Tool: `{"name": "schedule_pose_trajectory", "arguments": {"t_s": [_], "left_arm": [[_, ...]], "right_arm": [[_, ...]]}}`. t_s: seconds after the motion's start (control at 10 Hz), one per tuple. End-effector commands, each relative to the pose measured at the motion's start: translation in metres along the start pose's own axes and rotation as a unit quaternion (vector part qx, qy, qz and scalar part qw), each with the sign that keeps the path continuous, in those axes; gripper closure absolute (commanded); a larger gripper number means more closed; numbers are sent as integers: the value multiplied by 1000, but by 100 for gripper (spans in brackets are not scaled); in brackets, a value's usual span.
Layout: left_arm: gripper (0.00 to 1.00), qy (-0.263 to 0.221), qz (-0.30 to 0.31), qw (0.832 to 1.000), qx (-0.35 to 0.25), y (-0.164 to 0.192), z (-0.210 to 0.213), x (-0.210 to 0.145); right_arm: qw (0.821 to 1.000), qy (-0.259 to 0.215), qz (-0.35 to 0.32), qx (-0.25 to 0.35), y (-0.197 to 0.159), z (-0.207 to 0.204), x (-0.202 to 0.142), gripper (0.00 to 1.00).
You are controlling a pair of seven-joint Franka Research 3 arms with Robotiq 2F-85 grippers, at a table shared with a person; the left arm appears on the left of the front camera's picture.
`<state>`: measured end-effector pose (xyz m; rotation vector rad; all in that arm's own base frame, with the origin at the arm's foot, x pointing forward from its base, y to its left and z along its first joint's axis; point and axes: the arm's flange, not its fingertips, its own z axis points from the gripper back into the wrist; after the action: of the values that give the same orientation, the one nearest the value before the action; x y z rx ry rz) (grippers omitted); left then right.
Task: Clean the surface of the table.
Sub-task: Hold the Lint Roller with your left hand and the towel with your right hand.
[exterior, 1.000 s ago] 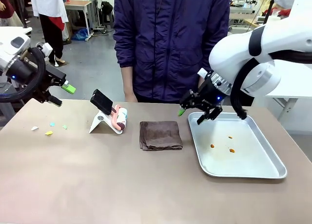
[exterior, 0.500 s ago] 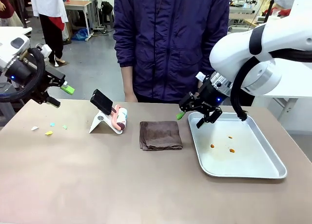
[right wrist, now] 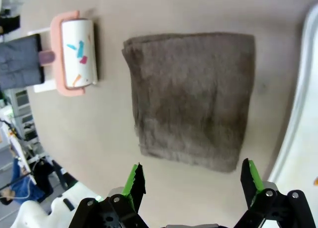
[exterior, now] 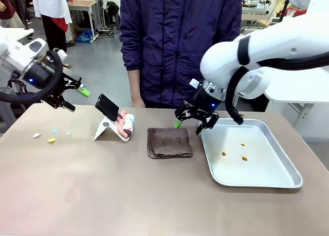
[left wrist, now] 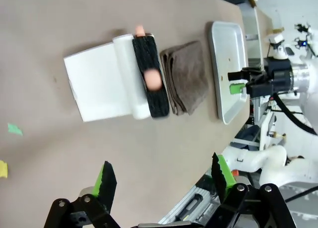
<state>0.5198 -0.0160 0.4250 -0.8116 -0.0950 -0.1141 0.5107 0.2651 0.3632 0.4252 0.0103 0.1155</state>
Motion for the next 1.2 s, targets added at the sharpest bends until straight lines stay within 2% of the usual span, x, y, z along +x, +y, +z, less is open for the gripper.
{"name": "schedule_pose_trajectory", "arguments": {"t_s": [0.0,0.4,1.1], "left_arm": [[0,11,34,999,3,-1,-9,26],[0,-6,51,999,-17,3,-45,47],[0,15,40,999,-25,9,-69,46]], "right_arm": [[999,-10,-1,-33,8,-10,20,0],[998,6,-3,-66,11,-30,32,0],[987,32,-46,-150,23,-71,49,0]]}}
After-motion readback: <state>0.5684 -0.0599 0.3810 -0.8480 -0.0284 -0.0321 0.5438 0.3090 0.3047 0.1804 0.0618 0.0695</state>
